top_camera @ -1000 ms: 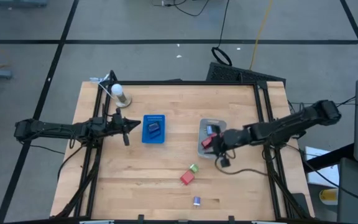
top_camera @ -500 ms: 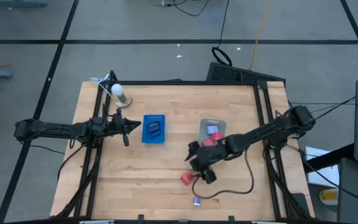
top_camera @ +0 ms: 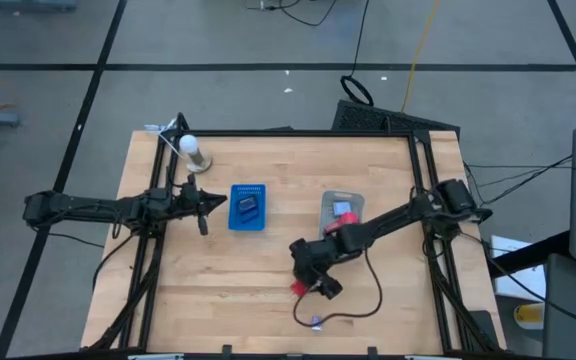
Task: Pick & Place Office items
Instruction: Put the red charger adapter into the gray bin
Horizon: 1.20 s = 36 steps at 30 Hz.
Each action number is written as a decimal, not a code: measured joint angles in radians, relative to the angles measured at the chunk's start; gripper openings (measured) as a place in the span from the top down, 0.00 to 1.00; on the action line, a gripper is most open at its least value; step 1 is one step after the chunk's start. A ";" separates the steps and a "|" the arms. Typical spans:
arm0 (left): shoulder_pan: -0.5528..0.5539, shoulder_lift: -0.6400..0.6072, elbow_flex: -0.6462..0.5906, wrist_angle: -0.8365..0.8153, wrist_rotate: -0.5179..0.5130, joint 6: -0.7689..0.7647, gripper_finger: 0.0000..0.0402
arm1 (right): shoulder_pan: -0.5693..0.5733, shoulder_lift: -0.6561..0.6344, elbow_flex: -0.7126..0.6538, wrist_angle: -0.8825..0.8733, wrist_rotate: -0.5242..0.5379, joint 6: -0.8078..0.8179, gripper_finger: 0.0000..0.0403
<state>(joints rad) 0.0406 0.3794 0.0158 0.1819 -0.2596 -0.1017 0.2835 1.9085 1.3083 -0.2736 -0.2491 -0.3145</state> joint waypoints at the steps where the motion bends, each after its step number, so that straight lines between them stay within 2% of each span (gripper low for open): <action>1: 0.000 0.000 0.000 -0.004 0.000 -0.003 0.95 | 0.000 0.005 0.000 0.003 -0.013 -0.009 0.12; 14: 0.000 0.000 0.000 -0.015 -0.003 0.003 0.95 | -0.004 0.114 0.001 0.041 -0.070 -0.062 0.13; 21: 0.000 0.000 0.000 -0.021 -0.003 -0.001 0.95 | -0.008 0.114 0.000 0.050 -0.070 -0.098 0.25; 23: 0.000 0.000 0.000 -0.022 -0.003 0.000 0.95 | -0.010 0.114 0.000 0.052 -0.068 -0.098 0.32; 26: 0.000 0.000 0.000 -0.022 -0.003 0.001 0.95 | -0.015 0.114 0.000 0.052 -0.070 -0.087 0.48; 27: 0.000 0.000 0.000 -0.023 -0.003 0.001 0.95 | -0.015 0.114 0.000 0.052 -0.071 -0.083 0.51; 32: 0.000 0.000 0.000 -0.027 -0.003 0.001 0.95 | -0.027 0.070 -0.004 0.046 -0.131 -0.055 0.50; 36: 0.000 0.000 0.000 -0.033 -0.003 0.001 0.95 | -0.034 -0.044 -0.015 0.075 -0.148 0.003 0.50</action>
<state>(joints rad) 0.0406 0.3790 0.0158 0.1494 -0.2626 -0.1005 0.2492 1.8648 1.2936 -0.1989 -0.3971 -0.3118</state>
